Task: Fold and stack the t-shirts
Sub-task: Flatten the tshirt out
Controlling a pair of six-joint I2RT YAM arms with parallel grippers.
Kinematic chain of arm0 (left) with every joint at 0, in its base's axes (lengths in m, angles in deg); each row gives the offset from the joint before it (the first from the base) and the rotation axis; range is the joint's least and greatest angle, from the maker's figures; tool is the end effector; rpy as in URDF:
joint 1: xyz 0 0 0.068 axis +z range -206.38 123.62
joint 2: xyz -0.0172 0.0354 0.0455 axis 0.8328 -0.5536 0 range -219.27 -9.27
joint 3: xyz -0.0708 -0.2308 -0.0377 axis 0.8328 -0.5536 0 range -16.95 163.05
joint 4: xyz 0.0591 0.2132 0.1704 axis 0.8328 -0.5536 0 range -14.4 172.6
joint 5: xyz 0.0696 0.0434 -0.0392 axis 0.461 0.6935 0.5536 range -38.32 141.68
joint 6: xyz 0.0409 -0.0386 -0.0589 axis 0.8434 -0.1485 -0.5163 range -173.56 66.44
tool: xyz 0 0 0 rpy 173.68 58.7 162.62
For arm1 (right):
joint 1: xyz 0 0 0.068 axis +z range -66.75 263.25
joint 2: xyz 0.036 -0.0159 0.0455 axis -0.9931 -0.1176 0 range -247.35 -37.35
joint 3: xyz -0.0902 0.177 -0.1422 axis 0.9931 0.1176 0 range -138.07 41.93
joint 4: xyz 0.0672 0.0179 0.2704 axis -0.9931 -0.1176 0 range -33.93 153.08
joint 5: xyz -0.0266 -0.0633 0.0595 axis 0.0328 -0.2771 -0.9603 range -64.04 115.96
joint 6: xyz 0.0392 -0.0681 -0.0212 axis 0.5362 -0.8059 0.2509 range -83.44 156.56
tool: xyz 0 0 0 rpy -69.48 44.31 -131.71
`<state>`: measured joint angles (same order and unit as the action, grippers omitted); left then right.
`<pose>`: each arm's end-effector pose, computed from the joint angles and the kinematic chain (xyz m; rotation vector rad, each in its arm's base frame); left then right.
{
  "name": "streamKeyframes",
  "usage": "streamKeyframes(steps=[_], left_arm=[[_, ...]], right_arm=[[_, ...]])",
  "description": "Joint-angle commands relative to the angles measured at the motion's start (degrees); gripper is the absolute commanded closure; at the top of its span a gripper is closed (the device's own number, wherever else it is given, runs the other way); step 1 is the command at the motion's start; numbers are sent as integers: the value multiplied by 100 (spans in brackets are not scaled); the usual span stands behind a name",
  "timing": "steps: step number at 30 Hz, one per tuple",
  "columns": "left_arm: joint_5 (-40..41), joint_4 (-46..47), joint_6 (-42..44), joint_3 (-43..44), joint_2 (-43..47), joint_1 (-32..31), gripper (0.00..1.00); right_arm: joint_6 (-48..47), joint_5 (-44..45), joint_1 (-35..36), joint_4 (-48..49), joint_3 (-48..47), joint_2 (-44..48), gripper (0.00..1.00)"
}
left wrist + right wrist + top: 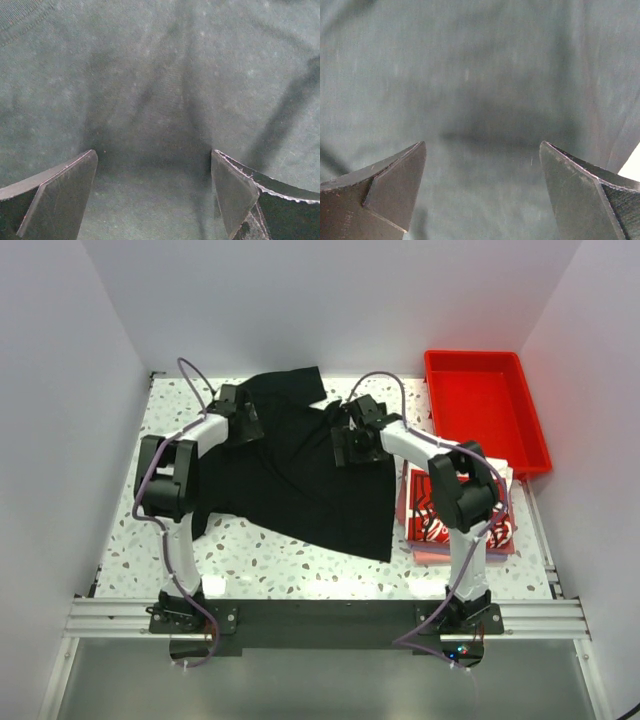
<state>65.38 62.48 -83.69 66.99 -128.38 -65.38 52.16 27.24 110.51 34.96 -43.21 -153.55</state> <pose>0.4624 -0.0563 0.0980 -0.5494 2.4349 0.0211 0.4047 0.2069 0.1150 -0.2586 2.6101 0.2369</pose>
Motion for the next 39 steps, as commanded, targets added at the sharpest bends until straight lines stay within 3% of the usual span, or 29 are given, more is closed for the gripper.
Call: streamKeyframes(steps=[1, 12, 19, 24, 29, 34, 39], left_arm=[[-42, 52, 192, 245, -15, 214, 0], [308, -361, -238, 115, -429, 644, 0], [336, -81, -529, -861, 395, 653, 0], [240, -378, -371, -337, 660, 645, 0], [-121, -379, -458, -772, 1705, 531, 0], [-429, -335, -1161, -2511, 3363, 30, 0], [-894, -124, -2021, -4340, 4755, -568, 0]], right_arm=[[-92, 433, -72, -333, -730, -463, 1], [-373, 303, -467, -800, -2732, -2037, 1], [-671, 14, -968, -1073, -4334, -3127, 1], [-1014, -408, -1013, -1082, -5003, -3076, 1], [-1076, -919, -899, -775, -4049, -1961, 1], [-1147, -936, -512, -284, -2440, -353, 1], [-365, -1287, -398, 631, -93, 957, 1]])
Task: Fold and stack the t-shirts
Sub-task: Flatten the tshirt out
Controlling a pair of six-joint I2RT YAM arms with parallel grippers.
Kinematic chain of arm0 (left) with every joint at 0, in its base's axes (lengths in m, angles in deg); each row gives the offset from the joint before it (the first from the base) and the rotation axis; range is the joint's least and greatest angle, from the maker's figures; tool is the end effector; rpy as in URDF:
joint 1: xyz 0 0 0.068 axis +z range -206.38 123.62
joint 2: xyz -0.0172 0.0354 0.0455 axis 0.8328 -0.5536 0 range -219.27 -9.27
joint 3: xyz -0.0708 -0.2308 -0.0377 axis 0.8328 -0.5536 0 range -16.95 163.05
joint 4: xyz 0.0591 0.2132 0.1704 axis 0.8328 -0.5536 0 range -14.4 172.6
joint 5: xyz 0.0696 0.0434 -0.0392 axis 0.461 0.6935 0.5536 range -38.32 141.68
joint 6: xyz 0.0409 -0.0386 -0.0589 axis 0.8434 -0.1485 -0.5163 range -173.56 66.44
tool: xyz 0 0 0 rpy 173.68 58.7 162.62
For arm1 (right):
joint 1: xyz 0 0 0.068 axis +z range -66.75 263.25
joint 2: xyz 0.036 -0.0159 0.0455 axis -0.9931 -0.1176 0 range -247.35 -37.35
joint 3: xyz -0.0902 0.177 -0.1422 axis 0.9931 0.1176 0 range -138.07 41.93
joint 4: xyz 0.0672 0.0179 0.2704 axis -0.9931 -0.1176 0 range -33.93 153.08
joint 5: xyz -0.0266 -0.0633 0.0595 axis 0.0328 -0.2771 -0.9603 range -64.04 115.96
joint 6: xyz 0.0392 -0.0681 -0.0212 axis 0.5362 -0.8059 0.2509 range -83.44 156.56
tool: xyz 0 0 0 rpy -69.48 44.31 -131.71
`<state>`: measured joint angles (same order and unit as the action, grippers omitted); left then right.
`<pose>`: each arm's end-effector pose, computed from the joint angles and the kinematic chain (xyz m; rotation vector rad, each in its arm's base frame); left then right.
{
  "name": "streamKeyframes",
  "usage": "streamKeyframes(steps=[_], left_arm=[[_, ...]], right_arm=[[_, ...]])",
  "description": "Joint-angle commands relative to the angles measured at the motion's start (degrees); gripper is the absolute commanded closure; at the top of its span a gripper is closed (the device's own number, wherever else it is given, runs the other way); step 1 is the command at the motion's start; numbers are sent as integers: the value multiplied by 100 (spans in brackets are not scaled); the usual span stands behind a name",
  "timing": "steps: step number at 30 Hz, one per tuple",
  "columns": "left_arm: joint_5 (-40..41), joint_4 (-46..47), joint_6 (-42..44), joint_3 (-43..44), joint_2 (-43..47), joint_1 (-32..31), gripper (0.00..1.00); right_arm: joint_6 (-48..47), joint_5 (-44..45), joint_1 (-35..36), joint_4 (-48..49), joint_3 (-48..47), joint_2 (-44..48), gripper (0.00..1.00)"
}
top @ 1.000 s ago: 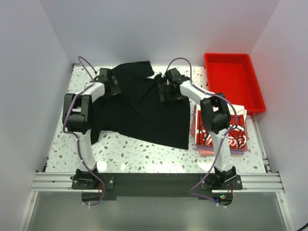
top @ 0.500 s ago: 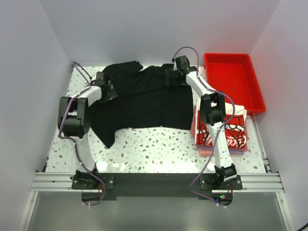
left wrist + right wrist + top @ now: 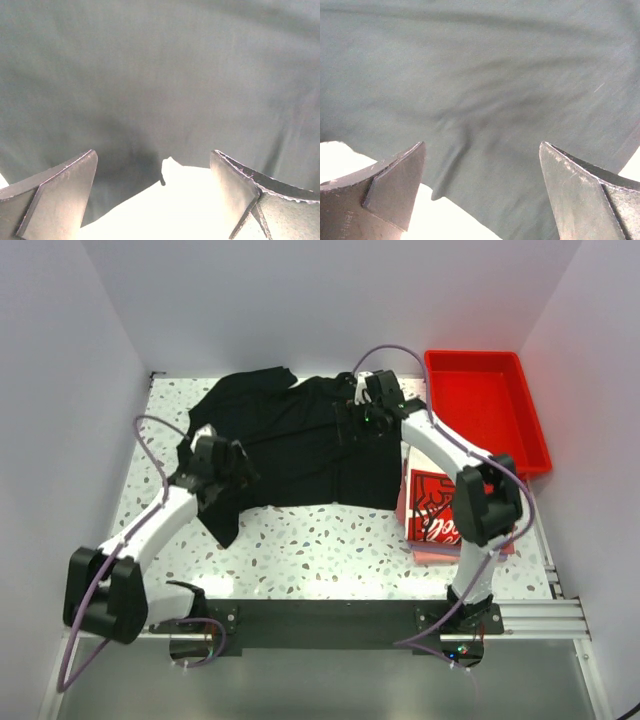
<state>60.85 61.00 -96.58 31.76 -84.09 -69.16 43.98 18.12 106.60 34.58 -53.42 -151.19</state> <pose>0.3133 -0.0595 0.1711 -0.6994 2.3024 -0.2650 0.4388 0.2001 0.1959 -0.4004 2.3885 0.4131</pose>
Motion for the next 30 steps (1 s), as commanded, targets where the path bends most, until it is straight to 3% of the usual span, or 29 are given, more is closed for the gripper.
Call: streamKeyframes(steps=[1, 5, 9, 13, 17, 21, 24, 30], left_arm=[[-564, 295, -777, -1045, 685, -242, 0], [-759, 1043, -1023, -2152, 1145, -296, 0], [-741, 1544, -1050, -2366, 787, -296, 0], [-680, 1432, -1006, -2383, 408, -296, 0], [-513, 634, -1032, -2366, 530, -296, 0], [23, -990, -1286, -2085, 907, -296, 0], [216, -1607, -1497, -2128, 1250, -296, 0], [366, -1899, -1691, -2190, 1313, -304, 0]], right_arm=[[532, -446, 28, 983, 1218, 1054, 1], [664, -491, 143, 1188, 2124, 1522, 1], [576, -473, 205, 1083, 2477, 1769, 1], [506, -316, 205, 986, 2732, 1997, 1], [515, -96, 196, 933, 2908, 2208, 1], [506, -60, 205, 889, 2935, 2296, 1], [488, -34, 205, 828, 2926, 2296, 1], [436, 212, 196, 652, 2838, 2191, 1]])
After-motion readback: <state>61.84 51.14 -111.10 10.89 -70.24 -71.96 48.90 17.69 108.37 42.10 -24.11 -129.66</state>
